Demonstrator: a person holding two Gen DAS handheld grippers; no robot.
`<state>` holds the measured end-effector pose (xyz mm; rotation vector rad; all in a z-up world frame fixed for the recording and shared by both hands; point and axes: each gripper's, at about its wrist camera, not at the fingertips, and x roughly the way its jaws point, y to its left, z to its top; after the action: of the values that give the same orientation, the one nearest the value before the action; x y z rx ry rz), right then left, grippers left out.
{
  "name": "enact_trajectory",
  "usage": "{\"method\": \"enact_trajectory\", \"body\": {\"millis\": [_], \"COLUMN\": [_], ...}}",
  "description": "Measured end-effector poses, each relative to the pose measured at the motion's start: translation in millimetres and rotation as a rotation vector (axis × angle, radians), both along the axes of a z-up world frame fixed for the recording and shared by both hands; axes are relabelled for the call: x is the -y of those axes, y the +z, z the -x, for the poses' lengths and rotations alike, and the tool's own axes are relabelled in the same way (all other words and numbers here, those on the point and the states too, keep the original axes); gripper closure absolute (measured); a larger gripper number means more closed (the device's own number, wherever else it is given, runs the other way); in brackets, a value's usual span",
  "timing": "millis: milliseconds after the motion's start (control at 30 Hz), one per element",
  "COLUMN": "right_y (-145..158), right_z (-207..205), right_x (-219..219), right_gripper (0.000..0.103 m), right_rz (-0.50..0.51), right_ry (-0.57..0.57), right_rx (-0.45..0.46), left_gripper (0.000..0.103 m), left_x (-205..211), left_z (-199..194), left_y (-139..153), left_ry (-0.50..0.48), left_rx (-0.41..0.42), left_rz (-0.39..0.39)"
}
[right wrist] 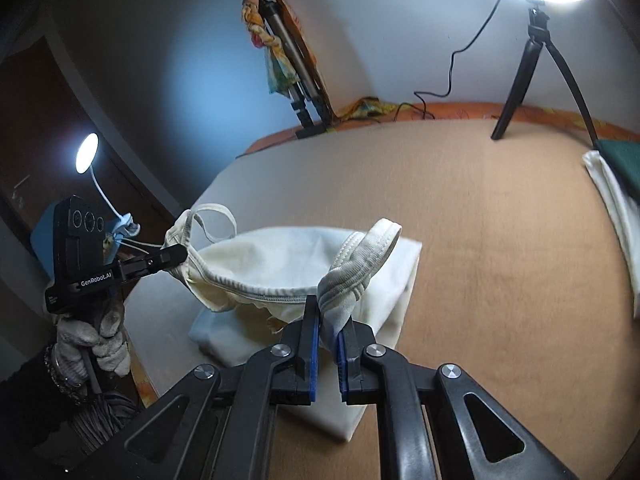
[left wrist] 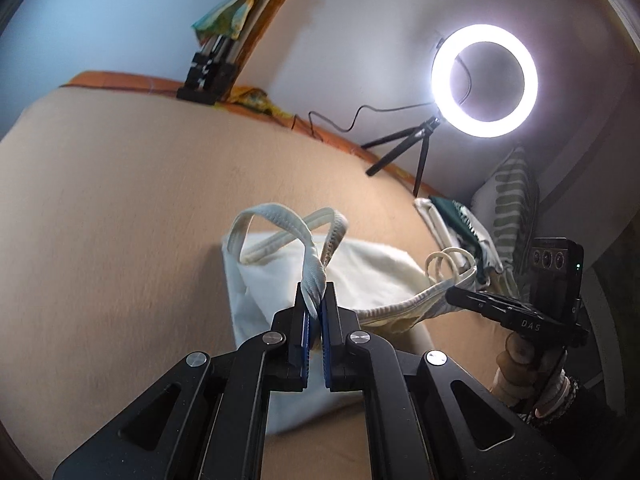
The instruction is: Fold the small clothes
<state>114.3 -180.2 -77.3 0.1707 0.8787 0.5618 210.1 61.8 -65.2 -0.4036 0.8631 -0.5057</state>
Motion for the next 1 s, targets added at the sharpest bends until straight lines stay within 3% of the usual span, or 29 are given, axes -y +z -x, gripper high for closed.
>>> {"method": "enact_trajectory", "body": {"millis": [167, 333, 600, 800, 900, 1000], "right_y": [-13.0, -18.4, -9.7, 31.9, 41.5, 31.6], "right_z": [17.5, 30.7, 61.7, 82.3, 73.5, 56.1], "right_x": [-7.4, -11.3, 1.6, 15.8, 9.5, -8.3], "right_gripper": [0.098, 0.097, 0.082, 0.076, 0.076, 0.076], "right_rz": [0.055, 0.109, 0.175, 0.096, 0.075, 0.105], "right_ry": [0.005, 0.019, 0.093, 0.118, 0.114, 0.113], "right_rx": [0.007, 0.014, -0.001, 0.08, 0.102, 0.099], "left_gripper": [0.1, 0.1, 0.094, 0.094, 0.094, 0.094], "left_x": [-2.4, 4.9, -2.7, -4.6, 0.8, 13.2], "left_z": [16.9, 33.4, 65.0, 88.5, 74.1, 49.8], "left_y": [-10.6, -11.5, -2.6, 39.4, 50.8, 42.9], "left_ry": [-0.003, -0.044, -0.122, -0.192, -0.179, -0.146], "left_rx": [-0.031, -0.032, -0.069, 0.018, 0.058, 0.064], "left_rz": [-0.016, -0.083, -0.189, -0.177, -0.167, -0.205]}}
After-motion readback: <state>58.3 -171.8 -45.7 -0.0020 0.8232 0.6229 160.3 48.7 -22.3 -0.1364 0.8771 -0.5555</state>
